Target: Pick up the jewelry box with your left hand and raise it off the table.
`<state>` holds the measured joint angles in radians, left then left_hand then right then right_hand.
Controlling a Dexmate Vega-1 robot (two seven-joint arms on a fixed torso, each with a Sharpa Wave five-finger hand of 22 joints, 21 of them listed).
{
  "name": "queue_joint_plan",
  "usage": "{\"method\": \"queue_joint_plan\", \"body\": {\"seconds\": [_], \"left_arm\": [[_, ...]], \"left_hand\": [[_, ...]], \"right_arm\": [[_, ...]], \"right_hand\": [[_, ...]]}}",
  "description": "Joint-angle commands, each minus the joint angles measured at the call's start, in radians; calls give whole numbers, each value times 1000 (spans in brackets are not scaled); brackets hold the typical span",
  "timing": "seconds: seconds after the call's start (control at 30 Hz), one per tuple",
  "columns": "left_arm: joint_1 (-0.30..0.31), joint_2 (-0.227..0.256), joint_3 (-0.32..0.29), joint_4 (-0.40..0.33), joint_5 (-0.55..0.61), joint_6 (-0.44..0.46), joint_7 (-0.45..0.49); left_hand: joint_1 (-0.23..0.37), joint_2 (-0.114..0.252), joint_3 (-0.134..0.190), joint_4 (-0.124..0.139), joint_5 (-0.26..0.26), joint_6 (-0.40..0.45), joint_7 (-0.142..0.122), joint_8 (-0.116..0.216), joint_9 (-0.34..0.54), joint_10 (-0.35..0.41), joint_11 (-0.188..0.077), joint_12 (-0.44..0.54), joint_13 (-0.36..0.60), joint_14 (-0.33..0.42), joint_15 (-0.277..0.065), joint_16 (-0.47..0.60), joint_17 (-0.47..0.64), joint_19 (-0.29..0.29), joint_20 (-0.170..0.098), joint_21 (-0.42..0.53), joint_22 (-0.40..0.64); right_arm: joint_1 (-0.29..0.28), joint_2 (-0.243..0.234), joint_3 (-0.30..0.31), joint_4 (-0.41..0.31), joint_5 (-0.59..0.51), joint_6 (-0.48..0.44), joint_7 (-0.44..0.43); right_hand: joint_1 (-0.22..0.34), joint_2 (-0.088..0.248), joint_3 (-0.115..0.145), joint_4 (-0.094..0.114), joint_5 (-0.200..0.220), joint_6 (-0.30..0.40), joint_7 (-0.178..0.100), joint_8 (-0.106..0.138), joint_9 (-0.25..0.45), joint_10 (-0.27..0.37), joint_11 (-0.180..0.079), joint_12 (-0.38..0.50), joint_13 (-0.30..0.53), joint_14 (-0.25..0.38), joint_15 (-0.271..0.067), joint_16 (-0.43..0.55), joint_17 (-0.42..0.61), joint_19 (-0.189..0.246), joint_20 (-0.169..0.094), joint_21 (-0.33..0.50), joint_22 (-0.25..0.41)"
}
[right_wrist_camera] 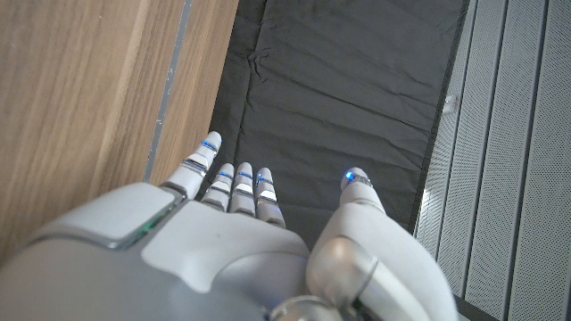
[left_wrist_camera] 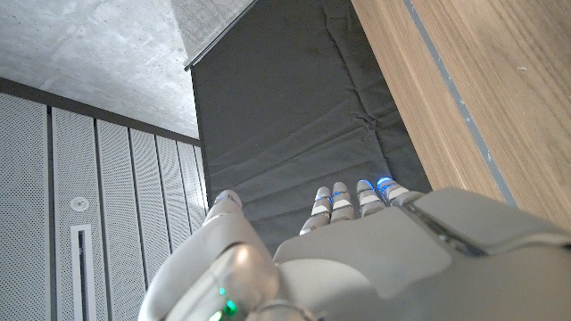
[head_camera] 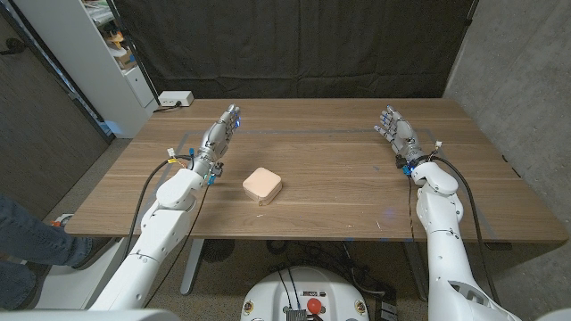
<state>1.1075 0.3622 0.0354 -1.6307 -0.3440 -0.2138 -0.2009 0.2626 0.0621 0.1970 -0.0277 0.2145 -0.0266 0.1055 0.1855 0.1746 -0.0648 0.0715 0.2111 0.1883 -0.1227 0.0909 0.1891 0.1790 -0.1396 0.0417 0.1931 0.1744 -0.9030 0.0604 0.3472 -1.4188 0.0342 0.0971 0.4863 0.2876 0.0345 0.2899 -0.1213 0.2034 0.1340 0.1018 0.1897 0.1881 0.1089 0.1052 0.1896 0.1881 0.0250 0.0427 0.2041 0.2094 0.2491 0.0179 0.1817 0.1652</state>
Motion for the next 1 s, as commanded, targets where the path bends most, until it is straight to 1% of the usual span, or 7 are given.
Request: {"method": "queue_joint_plan", "body": {"seconds": [0.03,0.7,0.83,1.0], "left_arm": [[22,10,-12,-23,7,-18,-2],[36,16,-16,-39,11,-44,-16],[39,14,-17,-40,-4,-52,-30],[49,18,-19,-52,0,-64,-35]], "left_hand": [[7,3,2,-5,2,9,-1,5,3,3,4,5,4,4,-1,7,4,-2,7,6,3],[7,3,1,-7,2,10,-1,5,3,4,1,4,4,4,0,5,4,-2,10,5,3],[7,3,1,-7,2,11,-1,5,3,3,2,3,4,5,-1,5,4,-2,10,5,3],[7,3,1,-8,1,12,-2,5,3,6,0,4,4,7,-1,5,4,0,11,6,3]], "right_arm": [[5,2,1,2,-3,-1,-5],[21,0,5,24,-3,0,-13],[26,-5,3,37,-4,14,-9],[28,-2,3,35,-2,6,-14]], "right_hand": [[10,3,-6,2,4,6,-5,6,2,4,1,7,3,2,9,4,1,4,6,6,4],[12,5,-8,1,4,6,-5,6,2,3,0,7,3,1,10,3,1,3,6,6,4],[13,5,-8,1,4,6,-5,6,2,2,0,6,3,1,10,3,1,3,7,7,4],[12,5,-9,1,4,6,-5,6,2,3,1,7,3,2,11,4,1,3,6,6,4]]}}
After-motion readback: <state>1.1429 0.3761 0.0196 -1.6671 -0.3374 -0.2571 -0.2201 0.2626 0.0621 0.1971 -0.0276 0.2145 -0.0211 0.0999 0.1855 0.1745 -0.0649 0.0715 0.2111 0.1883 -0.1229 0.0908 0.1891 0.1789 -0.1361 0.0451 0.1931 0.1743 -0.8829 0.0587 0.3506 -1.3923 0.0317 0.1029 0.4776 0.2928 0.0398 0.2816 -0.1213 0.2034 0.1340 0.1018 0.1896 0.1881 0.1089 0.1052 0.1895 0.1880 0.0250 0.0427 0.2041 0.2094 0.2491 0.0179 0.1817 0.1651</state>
